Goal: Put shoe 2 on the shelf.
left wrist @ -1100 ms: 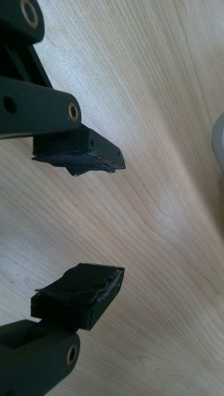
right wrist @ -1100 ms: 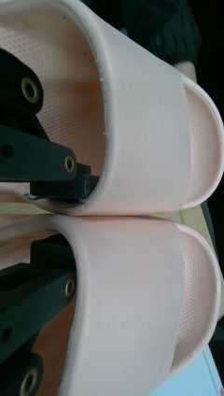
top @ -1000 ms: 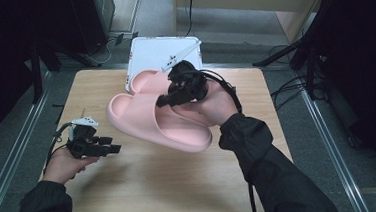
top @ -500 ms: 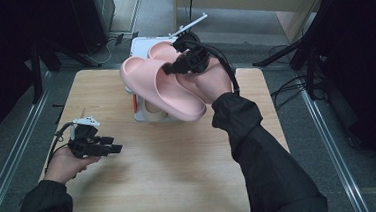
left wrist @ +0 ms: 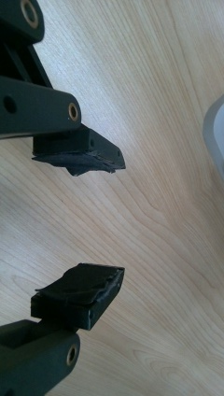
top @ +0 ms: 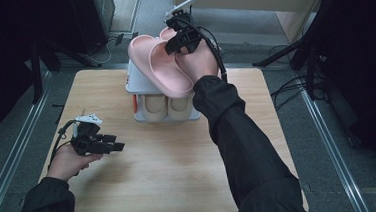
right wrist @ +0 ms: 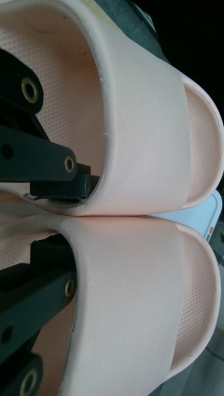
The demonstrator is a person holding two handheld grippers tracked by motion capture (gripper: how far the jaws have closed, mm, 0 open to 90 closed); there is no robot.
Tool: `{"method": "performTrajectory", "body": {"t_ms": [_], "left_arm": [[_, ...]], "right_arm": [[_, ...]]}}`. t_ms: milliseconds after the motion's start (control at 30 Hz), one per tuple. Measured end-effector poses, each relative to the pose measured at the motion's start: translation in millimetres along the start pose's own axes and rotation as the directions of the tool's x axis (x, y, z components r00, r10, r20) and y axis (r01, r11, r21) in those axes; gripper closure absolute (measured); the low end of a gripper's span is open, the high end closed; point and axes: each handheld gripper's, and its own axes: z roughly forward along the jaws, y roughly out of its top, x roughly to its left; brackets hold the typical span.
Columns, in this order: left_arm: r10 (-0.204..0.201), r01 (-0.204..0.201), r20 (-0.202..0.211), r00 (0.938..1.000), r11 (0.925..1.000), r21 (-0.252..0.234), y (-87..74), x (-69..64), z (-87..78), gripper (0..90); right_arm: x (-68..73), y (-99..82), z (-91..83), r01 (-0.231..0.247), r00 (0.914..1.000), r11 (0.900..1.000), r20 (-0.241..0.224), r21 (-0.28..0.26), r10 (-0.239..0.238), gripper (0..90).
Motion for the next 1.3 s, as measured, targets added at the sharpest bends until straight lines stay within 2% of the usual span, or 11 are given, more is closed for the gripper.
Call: {"method": "performTrajectory", "body": {"t_ms": [133,267,367,500,667,733,800,1067,1167,1300], "left_arm": [[-0.002,0.002,0.008,1.0,1.0,0.002,4.0,-0.3,3.0,41.3],[0.005,-0.005,0.02,0.9998,1.0,0.007,7.6,-1.1,6.9,41.2],[0.006,-0.006,0.028,0.9996,1.0,0.006,10.7,-1.8,9.1,41.2],[0.02,-0.021,0.037,0.9991,0.9997,0.014,14.0,-3.6,12.9,41.3],[0.027,-0.028,0.047,0.9985,0.9994,0.022,18.0,-4.6,16.9,41.2],[0.03,-0.031,0.044,0.9986,0.9992,0.025,18.7,-4.0,17.7,41.3],[0.03,-0.032,0.051,0.9982,0.9992,0.025,19.6,-2.5,18.6,41.4],[0.023,-0.024,0.058,0.998,0.9995,0.018,19.9,-1.6,19.1,41.5],[0.025,-0.026,0.059,0.998,0.9995,0.019,20.0,-1.3,18.6,41.5],[0.025,-0.027,0.055,0.9981,0.9994,0.021,19.8,-1.7,19.0,41.4]], "right_arm": [[-2.1,8.4,3.5,-0.04,0.9981,0.9992,0.047,-0.005,0.04,74.3],[-5.3,14.5,7.8,-0.067,0.991,0.9974,0.114,-0.027,0.07,74.4],[-8.4,16.8,14.8,-0.129,0.9775,0.9912,0.164,-0.032,0.132,74.4],[-9.2,17.6,26.0,-0.21,0.9498,0.9767,0.228,-0.043,0.214,74.4],[-4.1,20.0,40.6,-0.236,0.9325,0.9705,0.27,-0.049,0.24,74.3],[-1.5,20.7,47.4,-0.257,0.9246,0.9644,0.275,-0.061,0.264,74.3],[0.1,21.7,52.9,-0.27,0.9225,0.9611,0.271,-0.057,0.275,74.3],[15.9,27.7,76.8,-0.255,0.909,0.9647,0.324,-0.065,0.262,74.1],[21.1,28.0,83.9,-0.253,0.9085,0.9655,0.328,-0.061,0.259,74.0],[22.7,28.0,90.5,-0.283,0.8977,0.9561,0.33,-0.077,0.292,73.2]]}}
